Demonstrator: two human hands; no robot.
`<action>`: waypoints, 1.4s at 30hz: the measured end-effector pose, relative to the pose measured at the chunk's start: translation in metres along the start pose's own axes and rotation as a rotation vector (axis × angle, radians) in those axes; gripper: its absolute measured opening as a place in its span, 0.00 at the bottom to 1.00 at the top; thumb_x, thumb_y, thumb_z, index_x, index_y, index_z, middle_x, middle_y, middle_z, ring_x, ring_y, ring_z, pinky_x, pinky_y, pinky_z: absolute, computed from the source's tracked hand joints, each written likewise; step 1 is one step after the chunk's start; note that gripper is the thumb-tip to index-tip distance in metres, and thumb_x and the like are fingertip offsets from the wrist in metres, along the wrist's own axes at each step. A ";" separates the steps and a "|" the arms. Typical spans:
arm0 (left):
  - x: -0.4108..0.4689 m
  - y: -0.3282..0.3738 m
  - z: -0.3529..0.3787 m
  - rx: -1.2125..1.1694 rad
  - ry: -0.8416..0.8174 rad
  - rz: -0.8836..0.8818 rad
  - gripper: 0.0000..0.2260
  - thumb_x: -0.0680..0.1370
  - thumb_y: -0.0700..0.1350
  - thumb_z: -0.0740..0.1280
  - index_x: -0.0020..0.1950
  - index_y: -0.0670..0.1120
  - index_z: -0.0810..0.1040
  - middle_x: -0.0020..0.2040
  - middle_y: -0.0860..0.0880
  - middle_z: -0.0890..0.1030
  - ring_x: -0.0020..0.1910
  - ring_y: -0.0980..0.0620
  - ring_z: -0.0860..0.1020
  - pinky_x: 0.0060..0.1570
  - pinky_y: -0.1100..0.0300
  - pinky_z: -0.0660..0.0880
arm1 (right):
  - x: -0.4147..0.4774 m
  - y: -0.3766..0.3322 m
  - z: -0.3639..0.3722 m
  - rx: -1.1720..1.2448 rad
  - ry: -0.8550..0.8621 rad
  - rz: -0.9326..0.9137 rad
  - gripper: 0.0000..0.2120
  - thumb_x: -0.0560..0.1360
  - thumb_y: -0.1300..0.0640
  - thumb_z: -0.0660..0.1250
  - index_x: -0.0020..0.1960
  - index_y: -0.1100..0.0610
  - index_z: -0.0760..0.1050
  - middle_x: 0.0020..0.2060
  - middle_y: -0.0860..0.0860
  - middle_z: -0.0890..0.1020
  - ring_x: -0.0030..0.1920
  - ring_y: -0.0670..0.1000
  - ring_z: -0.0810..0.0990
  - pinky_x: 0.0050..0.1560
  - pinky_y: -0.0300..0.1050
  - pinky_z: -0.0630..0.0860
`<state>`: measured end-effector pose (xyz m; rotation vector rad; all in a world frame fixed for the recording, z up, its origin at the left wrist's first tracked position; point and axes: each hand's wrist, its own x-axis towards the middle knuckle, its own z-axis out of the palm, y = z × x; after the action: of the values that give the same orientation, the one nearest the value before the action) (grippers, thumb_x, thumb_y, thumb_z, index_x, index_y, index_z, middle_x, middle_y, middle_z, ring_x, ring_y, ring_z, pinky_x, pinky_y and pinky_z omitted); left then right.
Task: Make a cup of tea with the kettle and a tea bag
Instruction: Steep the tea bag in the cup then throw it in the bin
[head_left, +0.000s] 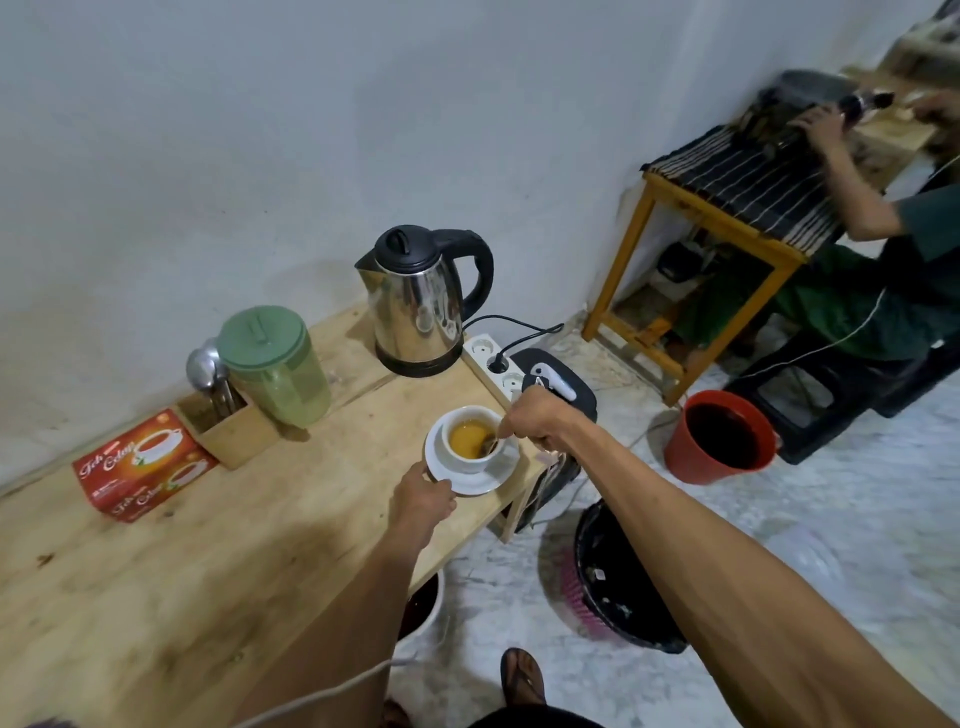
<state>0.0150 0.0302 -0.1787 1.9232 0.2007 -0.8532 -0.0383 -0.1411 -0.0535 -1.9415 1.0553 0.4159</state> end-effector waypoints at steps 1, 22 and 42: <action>0.002 -0.001 0.001 -0.006 -0.004 0.001 0.18 0.71 0.39 0.69 0.61 0.48 0.74 0.46 0.38 0.84 0.32 0.45 0.82 0.39 0.52 0.82 | -0.001 0.000 0.001 -0.085 0.021 -0.020 0.13 0.72 0.64 0.71 0.35 0.58 0.69 0.30 0.53 0.71 0.27 0.50 0.68 0.26 0.42 0.64; 0.015 -0.012 -0.006 0.048 -0.121 0.022 0.19 0.70 0.40 0.72 0.57 0.52 0.71 0.43 0.39 0.84 0.32 0.45 0.81 0.38 0.53 0.80 | -0.008 -0.011 0.013 0.055 0.286 -0.105 0.09 0.71 0.63 0.67 0.48 0.67 0.83 0.41 0.60 0.85 0.40 0.54 0.82 0.47 0.53 0.82; 0.016 -0.015 -0.005 0.086 -0.120 0.014 0.14 0.71 0.38 0.69 0.55 0.47 0.73 0.33 0.43 0.81 0.26 0.47 0.75 0.32 0.57 0.71 | -0.021 0.001 0.012 0.271 0.310 -0.167 0.08 0.73 0.66 0.65 0.44 0.65 0.83 0.45 0.54 0.86 0.46 0.50 0.83 0.46 0.48 0.82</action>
<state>0.0221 0.0384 -0.1979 1.9440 0.0794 -0.9782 -0.0501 -0.1210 -0.0473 -1.8642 1.0689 -0.1219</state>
